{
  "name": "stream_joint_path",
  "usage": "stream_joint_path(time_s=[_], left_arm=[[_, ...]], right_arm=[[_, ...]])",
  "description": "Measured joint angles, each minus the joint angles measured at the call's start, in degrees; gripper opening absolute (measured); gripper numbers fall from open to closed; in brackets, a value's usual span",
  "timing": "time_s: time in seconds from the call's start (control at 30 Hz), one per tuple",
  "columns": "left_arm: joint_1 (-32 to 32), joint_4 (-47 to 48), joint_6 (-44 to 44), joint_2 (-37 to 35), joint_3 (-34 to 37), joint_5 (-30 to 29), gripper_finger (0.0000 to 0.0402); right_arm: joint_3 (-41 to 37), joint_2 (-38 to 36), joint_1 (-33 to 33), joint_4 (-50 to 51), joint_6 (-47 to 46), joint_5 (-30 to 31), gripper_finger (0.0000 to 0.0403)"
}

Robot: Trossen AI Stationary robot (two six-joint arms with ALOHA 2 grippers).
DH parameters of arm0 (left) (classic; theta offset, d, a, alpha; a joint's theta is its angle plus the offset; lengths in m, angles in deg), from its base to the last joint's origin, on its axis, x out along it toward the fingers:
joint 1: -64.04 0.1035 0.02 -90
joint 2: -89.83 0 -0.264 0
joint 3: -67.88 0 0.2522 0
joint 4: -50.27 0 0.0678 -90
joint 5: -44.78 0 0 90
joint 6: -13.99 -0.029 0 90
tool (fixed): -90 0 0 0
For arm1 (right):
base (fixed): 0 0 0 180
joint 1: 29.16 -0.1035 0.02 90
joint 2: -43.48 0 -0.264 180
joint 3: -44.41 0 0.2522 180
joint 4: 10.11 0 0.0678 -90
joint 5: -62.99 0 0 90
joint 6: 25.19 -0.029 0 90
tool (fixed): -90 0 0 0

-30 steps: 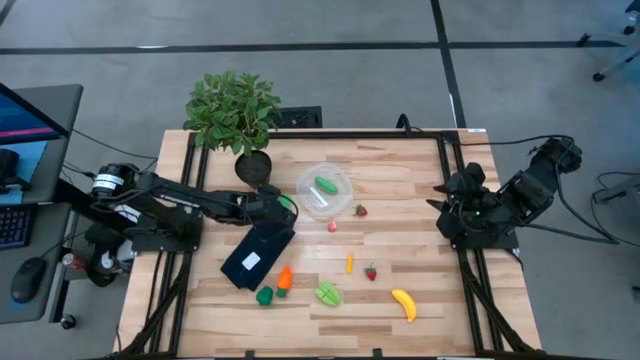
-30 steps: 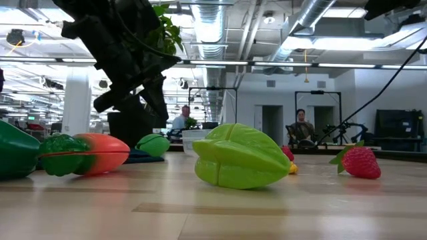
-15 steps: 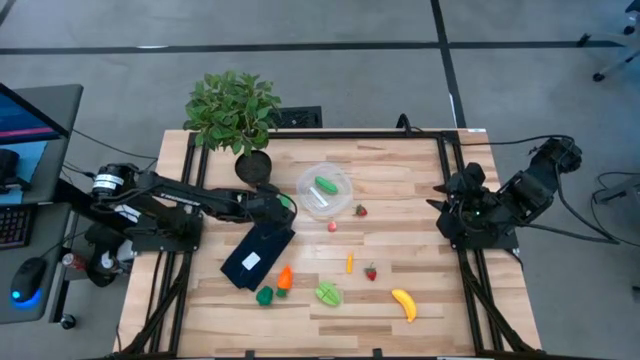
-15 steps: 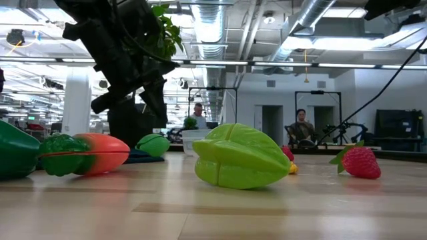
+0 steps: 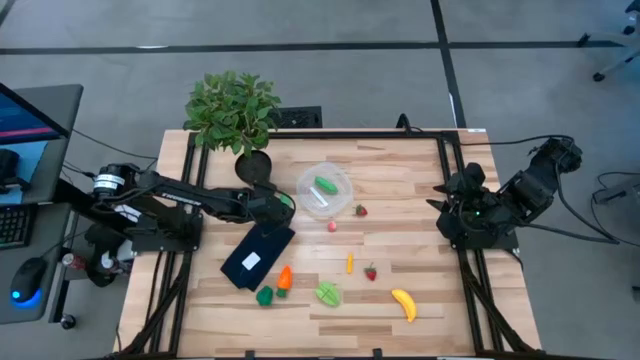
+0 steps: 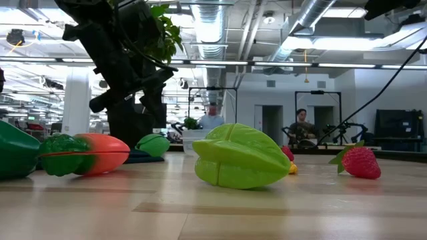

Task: Pick and placing Produce into tupperware
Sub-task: Put the green corncob into the transparent bin

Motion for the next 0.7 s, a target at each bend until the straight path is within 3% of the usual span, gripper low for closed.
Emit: stream_joint_path(time_s=[0.5,0.7], left_arm=[[-0.02,-1.31,1.55,2.84,0.04,-0.07,0.0275],[-0.04,-0.93,1.18,2.84,0.16,-2.67,0.0275]], right_arm=[[0.00,0.00,0.02,-0.01,-0.03,0.00,0.0177],[0.00,0.00,0.02,-0.04,-0.02,0.01,0.0177]])
